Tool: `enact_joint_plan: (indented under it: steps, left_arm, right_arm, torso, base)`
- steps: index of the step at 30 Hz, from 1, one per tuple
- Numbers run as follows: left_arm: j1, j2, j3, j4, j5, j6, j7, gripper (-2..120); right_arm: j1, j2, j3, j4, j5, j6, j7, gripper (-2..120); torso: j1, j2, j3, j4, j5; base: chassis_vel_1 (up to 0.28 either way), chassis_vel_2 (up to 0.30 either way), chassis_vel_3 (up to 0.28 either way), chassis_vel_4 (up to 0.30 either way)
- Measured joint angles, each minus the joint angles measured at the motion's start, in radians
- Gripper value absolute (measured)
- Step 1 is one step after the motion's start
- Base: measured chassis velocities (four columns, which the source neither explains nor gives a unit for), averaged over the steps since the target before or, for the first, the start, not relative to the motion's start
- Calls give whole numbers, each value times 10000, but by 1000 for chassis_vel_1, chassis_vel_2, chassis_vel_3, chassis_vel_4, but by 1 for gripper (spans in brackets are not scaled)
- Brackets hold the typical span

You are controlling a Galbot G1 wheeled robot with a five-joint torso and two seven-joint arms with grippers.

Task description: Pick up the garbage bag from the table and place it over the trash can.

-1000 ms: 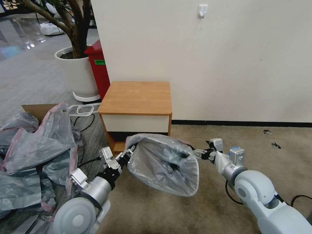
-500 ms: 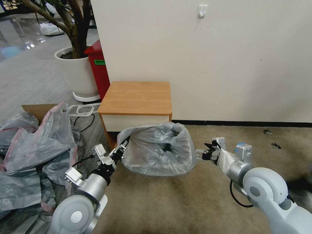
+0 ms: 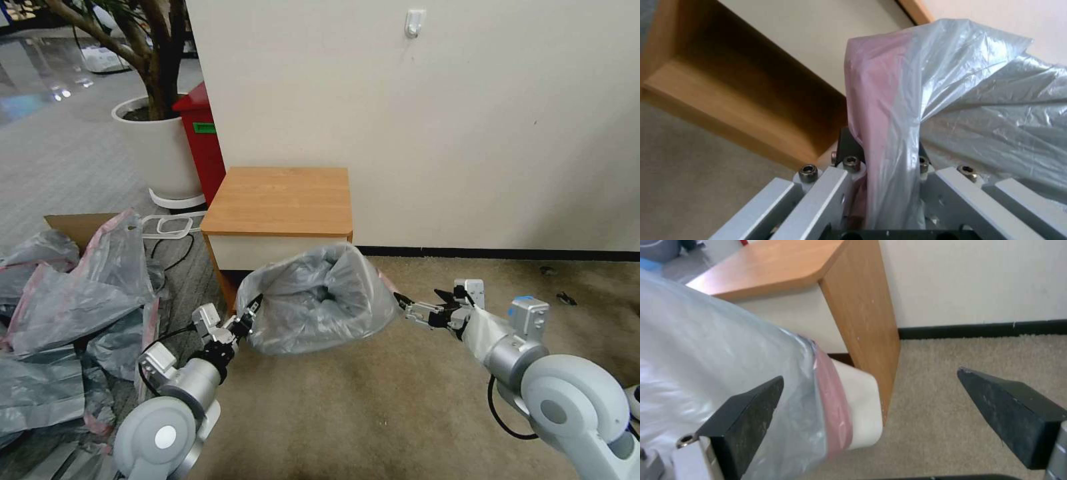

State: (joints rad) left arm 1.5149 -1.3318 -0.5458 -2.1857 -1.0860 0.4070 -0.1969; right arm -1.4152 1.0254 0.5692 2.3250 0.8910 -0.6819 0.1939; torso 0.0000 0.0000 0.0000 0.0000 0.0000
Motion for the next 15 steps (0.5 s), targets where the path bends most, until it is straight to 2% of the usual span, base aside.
enact_joint_plan:
  steps: [5, 8, 9, 11, 12, 13, 14, 15]
  left_arm:
    - [-61, 75, 70, 84, 353, 104, -204, 5]
    - [-17, 170, 236, 136, 931, 203, -367, 5]
    - [-17, 170, 236, 136, 931, 203, -367, 5]
    - [43, 223, 358, 136, 1318, 297, -461, 5]
    - [128, 289, 522, 61, 1836, 499, -563, 5]
    - [175, 332, 617, -3, 2200, 607, -582, 5]
    - [175, 332, 617, -3, 2200, 607, -582, 5]
    - [209, 364, 683, -49, 2448, 672, -588, 5]
  right_arm:
    - [-176, 131, 249, 319, 15, 406, -180, 100]
    - [-364, 337, 88, 816, -683, 1896, -942, 100]
    - [-364, 337, 88, 816, -683, 1896, -942, 100]
    - [-425, 431, -324, 1013, -1935, 2876, -1357, 98]
    - [-426, 452, -814, 1078, -3516, 3775, -1673, 95]
    - [-388, 420, -1103, 1078, -4460, 4233, -1869, 92]
    - [-388, 420, -1103, 1078, -4460, 4233, -1869, 92]
    - [-326, 360, -1290, 1067, -5031, 4459, -1986, 89]
  torso:
    - [0, 0, 0, 0, 0]
    - [0, 0, -1, -1, -1]
    - [0, 0, -1, -1, -1]
    - [0, 0, 0, 0, -1]
    - [0, 0, 0, 0, -2]
    - [0, 0, 0, 0, 0]
    - [0, 0, 0, 0, 0]
    - [0, 0, 0, 0, 1]
  base:
    - [0, 0, 0, 0]
    - [0, 0, 0, 0]
    - [0, 0, 0, 0]
    - [0, 0, 0, 0]
    - [0, 0, 0, 0]
    - [0, 0, 0, 0]
    - [0, 0, 0, 0]
    - [0, 0, 0, 0]
